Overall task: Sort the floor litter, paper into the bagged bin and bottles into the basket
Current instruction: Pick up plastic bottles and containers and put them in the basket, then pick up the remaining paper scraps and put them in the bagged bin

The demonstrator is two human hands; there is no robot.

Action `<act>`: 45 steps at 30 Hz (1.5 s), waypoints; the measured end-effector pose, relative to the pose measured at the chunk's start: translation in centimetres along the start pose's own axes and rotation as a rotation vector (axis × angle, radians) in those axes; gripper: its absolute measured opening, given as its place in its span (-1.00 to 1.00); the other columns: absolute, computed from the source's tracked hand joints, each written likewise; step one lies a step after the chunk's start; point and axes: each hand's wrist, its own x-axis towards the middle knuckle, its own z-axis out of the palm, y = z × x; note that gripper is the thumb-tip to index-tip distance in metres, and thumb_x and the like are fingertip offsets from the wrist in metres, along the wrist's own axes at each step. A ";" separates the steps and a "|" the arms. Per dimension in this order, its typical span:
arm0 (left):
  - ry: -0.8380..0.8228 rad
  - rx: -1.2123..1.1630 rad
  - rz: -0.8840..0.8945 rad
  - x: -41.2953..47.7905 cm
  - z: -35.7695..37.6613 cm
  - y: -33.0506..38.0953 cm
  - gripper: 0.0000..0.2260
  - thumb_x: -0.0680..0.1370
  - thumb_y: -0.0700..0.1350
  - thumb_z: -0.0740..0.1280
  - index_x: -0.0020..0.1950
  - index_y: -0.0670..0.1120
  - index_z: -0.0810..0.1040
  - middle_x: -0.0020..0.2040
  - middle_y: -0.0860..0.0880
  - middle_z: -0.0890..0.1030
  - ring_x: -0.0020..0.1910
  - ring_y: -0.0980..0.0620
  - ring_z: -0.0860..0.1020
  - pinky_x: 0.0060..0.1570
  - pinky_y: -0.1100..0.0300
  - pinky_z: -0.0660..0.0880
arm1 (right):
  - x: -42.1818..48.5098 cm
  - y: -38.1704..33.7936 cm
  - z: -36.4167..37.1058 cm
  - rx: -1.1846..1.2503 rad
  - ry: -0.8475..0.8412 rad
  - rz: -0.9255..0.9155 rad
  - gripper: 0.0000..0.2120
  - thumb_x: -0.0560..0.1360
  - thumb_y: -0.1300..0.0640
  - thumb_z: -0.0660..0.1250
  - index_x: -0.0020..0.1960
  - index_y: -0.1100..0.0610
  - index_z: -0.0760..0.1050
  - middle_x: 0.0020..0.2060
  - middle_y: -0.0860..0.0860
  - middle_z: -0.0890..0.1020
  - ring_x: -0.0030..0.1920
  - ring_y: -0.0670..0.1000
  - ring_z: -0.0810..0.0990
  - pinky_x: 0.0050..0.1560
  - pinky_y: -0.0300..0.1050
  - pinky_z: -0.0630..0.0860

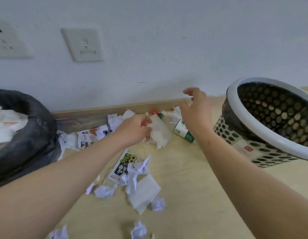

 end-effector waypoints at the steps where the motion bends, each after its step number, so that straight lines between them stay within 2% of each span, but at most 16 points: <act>1: -0.010 0.011 -0.007 -0.9 -0.2 -1.1 -0.77 0.58 -0.05 0.24 0.23 0.00 0.47 0.12 0.06 0.51 -0.12 0.12 0.49 -0.28 0.34 0.35 | -1.1 -0.1 1.3 -0.076 -0.089 -0.052 -0.67 0.52 0.20 0.21 0.27 0.11 0.42 0.24 0.04 0.46 0.24 0.03 0.40 0.21 -0.11 0.36; 6: -0.081 0.093 -0.091 -6.8 0.2 -9.7 -0.77 0.57 -0.09 0.26 0.22 -0.01 0.49 0.14 0.08 0.52 0.01 0.11 0.50 -0.01 0.22 0.42 | -9.7 1.8 7.4 -0.319 -0.590 -0.378 -0.65 0.50 0.16 0.25 0.28 0.09 0.45 0.26 0.03 0.47 0.25 0.13 0.41 0.21 -0.04 0.33; 10: -0.167 0.227 -0.071 -11.6 1.4 -15.8 -0.78 0.56 -0.14 0.26 0.19 -0.04 0.51 0.13 0.01 0.53 0.02 0.06 0.52 -0.05 0.24 0.36 | -16.8 4.1 10.0 -0.402 -0.945 -0.556 -0.62 0.49 0.17 0.26 0.31 0.10 0.45 0.28 0.05 0.47 0.26 0.14 0.44 0.17 -0.03 0.34; 12: -0.225 0.284 -0.044 -14.5 2.2 -18.3 -0.78 0.55 -0.12 0.24 0.19 -0.03 0.52 0.13 0.01 0.53 0.08 0.05 0.52 0.00 0.21 0.38 | -19.8 4.7 10.6 -0.405 -1.095 -0.639 -0.63 0.44 0.19 0.30 0.25 0.09 0.49 0.21 0.04 0.52 0.15 0.15 0.51 0.08 -0.02 0.40; 14: -0.217 0.330 0.115 -17.2 3.3 -20.3 -0.76 0.50 -0.06 0.20 0.10 -0.02 0.57 0.05 0.01 0.57 0.03 0.02 0.55 -0.03 0.17 0.47 | -21.7 5.2 11.1 -0.374 -1.147 -0.748 -0.65 0.27 0.16 0.39 0.06 0.05 0.58 0.00 0.00 0.61 -0.11 0.10 0.62 -0.17 -0.08 0.51; 15: -0.232 0.348 0.200 -18.6 3.7 -21.2 -0.76 0.47 -0.02 0.19 0.04 -0.01 0.57 -0.01 0.02 0.59 -0.04 0.02 0.57 -0.13 0.16 0.52 | -22.5 5.5 11.5 -0.392 -1.155 -0.793 -0.65 0.19 0.14 0.41 -0.01 0.02 0.59 -0.09 -0.03 0.63 -0.20 0.06 0.63 -0.27 -0.13 0.52; 16: -0.266 0.366 0.282 -20.0 4.1 -22.0 -0.77 0.44 0.00 0.19 0.00 0.01 0.56 -0.05 0.03 0.59 -0.12 0.03 0.57 -0.21 0.17 0.55 | -23.1 5.3 11.6 -0.410 -1.171 -0.814 -0.65 0.19 0.13 0.42 -0.01 0.02 0.59 -0.09 -0.03 0.63 -0.20 0.05 0.64 -0.27 -0.14 0.52; 19: -0.389 0.428 0.516 -23.5 5.5 -24.0 -0.83 0.45 0.05 0.21 -0.03 0.04 0.48 -0.11 0.03 0.56 -0.21 0.05 0.53 -0.29 0.26 0.50 | -23.4 5.0 12.1 -0.482 -1.261 -0.823 -0.64 0.44 0.18 0.29 0.24 0.06 0.49 0.18 0.03 0.53 0.12 0.12 0.53 0.07 -0.03 0.42; 23: -0.521 0.436 0.719 -26.1 6.7 -25.8 -0.77 0.40 0.14 0.31 -0.04 0.07 0.43 -0.14 0.05 0.51 -0.22 0.08 0.44 -0.35 0.27 0.39 | -23.2 5.6 13.3 -0.483 -1.242 -0.841 -0.67 0.22 0.22 0.41 -0.01 0.10 0.60 -0.11 0.06 0.64 -0.21 0.14 0.63 -0.27 -0.06 0.52; 27: -0.698 0.468 0.845 -27.4 7.6 -26.2 -0.61 0.25 0.27 0.43 -0.03 0.14 0.50 -0.11 0.07 0.53 -0.15 0.06 0.39 -0.28 0.27 0.32 | -23.4 5.4 14.1 -0.530 -1.234 -0.866 -0.63 0.49 0.20 0.25 0.29 0.09 0.46 0.23 0.07 0.50 0.17 0.17 0.48 0.11 0.01 0.39; 31: -0.795 0.447 0.995 -28.4 8.8 -26.3 -0.65 0.23 0.19 0.46 -0.01 0.22 0.60 0.00 0.10 0.55 -0.06 0.04 0.43 -0.14 0.21 0.27 | -23.9 5.1 14.6 -0.556 -1.264 -0.872 -0.61 0.55 0.17 0.16 0.37 0.06 0.37 0.32 0.03 0.41 0.26 0.13 0.39 0.20 -0.03 0.31; 33: -0.777 0.467 1.027 -28.3 9.1 -26.4 -0.82 0.31 0.12 0.41 -0.11 0.18 0.62 -0.05 0.11 0.54 -0.08 0.04 0.41 -0.17 0.20 0.23 | -24.0 5.4 14.5 -0.529 -1.246 -0.898 -0.63 0.51 0.20 0.21 0.32 0.08 0.43 0.26 0.05 0.48 0.20 0.16 0.46 0.14 0.01 0.38; 35: -0.733 0.519 1.035 -28.0 9.1 -26.4 -0.96 0.34 0.02 0.35 -0.27 0.09 0.59 -0.17 0.10 0.51 -0.15 0.04 0.42 -0.22 0.21 0.24 | -23.9 5.6 14.2 -0.482 -1.226 -0.947 -0.67 0.40 0.24 0.32 0.16 0.11 0.54 0.08 0.08 0.59 0.00 0.19 0.58 -0.06 0.05 0.49; 38: -0.597 0.465 0.966 -27.5 9.4 -26.8 -0.88 0.28 -0.08 0.41 -0.40 0.00 0.49 -0.31 0.08 0.47 -0.29 0.02 0.44 -0.32 0.26 0.32 | -23.8 6.1 13.6 -0.437 -1.150 -0.990 -0.70 0.24 0.19 0.34 -0.02 0.06 0.58 -0.11 0.01 0.64 -0.22 0.09 0.62 -0.29 -0.06 0.55; 41: -0.317 0.432 0.793 -25.7 8.8 -26.7 -0.92 0.33 -0.13 0.28 -0.37 -0.01 0.45 -0.31 0.04 0.50 -0.32 -0.01 0.45 -0.36 0.20 0.41 | -23.6 7.0 12.7 -0.380 -1.100 -1.002 -0.65 0.23 0.17 0.34 0.00 0.00 0.43 -0.11 -0.03 0.63 -0.22 0.04 0.62 -0.26 -0.19 0.52; 45: 0.050 0.506 0.634 -22.2 7.1 -25.8 -0.96 0.37 -0.13 0.26 -0.24 -0.02 0.41 -0.15 0.00 0.59 -0.08 -0.05 0.45 -0.18 0.11 0.31 | -22.9 8.6 11.4 -0.423 -1.047 -1.009 -0.57 0.20 0.11 0.37 0.04 -0.02 0.36 0.05 0.01 0.62 -0.09 0.07 0.63 -0.16 -0.16 0.53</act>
